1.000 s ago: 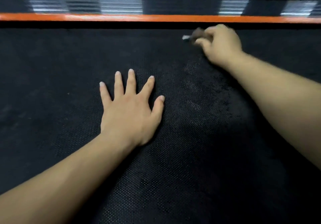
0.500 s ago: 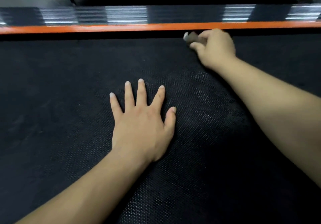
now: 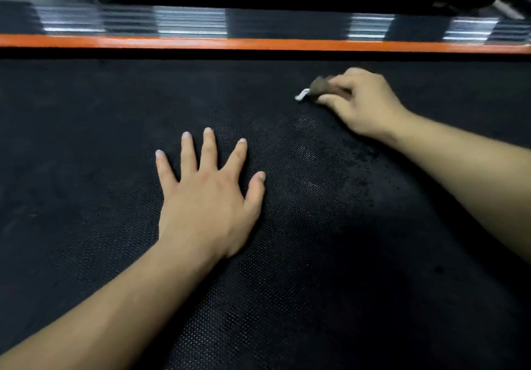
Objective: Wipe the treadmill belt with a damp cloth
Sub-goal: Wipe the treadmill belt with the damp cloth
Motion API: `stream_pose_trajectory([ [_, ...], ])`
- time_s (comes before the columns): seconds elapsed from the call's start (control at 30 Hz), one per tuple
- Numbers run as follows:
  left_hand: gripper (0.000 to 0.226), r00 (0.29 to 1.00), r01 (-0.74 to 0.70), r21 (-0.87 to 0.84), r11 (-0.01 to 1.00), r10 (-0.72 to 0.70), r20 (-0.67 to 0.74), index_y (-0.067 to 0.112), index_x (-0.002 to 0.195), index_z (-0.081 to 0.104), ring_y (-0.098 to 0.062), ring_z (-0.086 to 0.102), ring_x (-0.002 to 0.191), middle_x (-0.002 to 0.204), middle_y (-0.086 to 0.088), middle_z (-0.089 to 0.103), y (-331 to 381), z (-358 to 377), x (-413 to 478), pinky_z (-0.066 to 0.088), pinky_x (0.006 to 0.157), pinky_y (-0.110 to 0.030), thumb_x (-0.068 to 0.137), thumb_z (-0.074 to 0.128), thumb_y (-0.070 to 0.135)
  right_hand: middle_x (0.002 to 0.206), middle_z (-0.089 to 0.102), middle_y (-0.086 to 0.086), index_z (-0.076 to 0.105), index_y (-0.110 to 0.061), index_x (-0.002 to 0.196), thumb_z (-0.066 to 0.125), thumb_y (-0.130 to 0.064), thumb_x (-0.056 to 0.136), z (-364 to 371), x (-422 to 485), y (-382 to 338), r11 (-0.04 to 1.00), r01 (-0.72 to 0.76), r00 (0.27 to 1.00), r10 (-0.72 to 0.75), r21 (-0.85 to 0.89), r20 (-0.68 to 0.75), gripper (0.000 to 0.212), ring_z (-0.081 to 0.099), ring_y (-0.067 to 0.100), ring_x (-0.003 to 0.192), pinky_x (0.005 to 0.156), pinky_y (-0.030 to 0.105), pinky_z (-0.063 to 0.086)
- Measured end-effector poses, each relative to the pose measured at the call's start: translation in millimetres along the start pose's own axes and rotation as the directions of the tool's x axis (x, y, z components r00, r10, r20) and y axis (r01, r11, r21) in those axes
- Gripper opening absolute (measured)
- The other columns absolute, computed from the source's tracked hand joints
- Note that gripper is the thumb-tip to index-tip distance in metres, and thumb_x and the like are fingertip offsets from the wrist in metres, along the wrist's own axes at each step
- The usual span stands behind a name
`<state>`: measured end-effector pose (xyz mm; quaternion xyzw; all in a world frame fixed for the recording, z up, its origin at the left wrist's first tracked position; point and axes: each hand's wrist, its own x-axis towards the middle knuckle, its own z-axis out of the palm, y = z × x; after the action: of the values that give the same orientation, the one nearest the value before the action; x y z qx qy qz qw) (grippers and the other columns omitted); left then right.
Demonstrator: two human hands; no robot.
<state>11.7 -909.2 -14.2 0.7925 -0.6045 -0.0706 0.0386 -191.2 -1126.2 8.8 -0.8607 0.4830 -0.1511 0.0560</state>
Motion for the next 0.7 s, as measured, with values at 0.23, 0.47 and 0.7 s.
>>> stream_pose_trajectory([
  [0.23, 0.07, 1.0, 0.002, -0.016, 1.0, -0.001, 0.021, 0.042, 0.161, 0.005, -0.031, -0.015, 0.157, 0.172, -0.007, -0.005, 0.6, -1.6, 1.0, -0.009, 0.122, -0.062, 0.097, 0.008, 0.07, 0.089, 0.066, 0.003, 0.071, -0.021, 0.101, 0.06, -0.045, 0.091, -7.6, -7.8, 0.2, 0.969, -0.246, 0.953, 0.246, 0.019, -0.177, 0.029, 0.063, 0.029, 0.093, 0.073, 0.033, 0.044],
  [0.47, 0.07, 1.0, -0.004, -0.016, 1.0, 0.004, 0.012, 0.04, 0.162, 0.01, -0.033, -0.012, 0.157, 0.172, -0.009, -0.002, 0.7, -2.9, 1.2, -0.009, 0.122, -0.063, 0.098, 0.011, 0.069, 0.086, 0.06, 0.0, 0.072, -0.031, 0.111, 0.053, -0.054, 0.09, -21.5, -85.3, -9.4, 0.999, -0.018, 0.998, 0.015, -0.049, -0.062, 0.037, 0.061, 0.029, 0.088, 0.07, 0.033, 0.045],
  [0.7, 0.07, 1.0, -0.016, -0.018, 1.0, 0.016, 0.003, 0.039, 0.162, 0.011, -0.035, -0.011, 0.157, 0.172, -0.011, -0.001, -1.4, -0.4, 1.1, -0.008, 0.121, -0.064, 0.098, 0.012, 0.069, 0.087, 0.057, -0.001, 0.072, -0.029, 0.105, 0.06, -0.048, 0.091, -6.9, -129.9, -66.3, 0.996, -0.026, 0.999, 0.03, 0.089, -0.044, 0.026, 0.057, 0.023, 0.081, 0.069, 0.035, 0.046],
])
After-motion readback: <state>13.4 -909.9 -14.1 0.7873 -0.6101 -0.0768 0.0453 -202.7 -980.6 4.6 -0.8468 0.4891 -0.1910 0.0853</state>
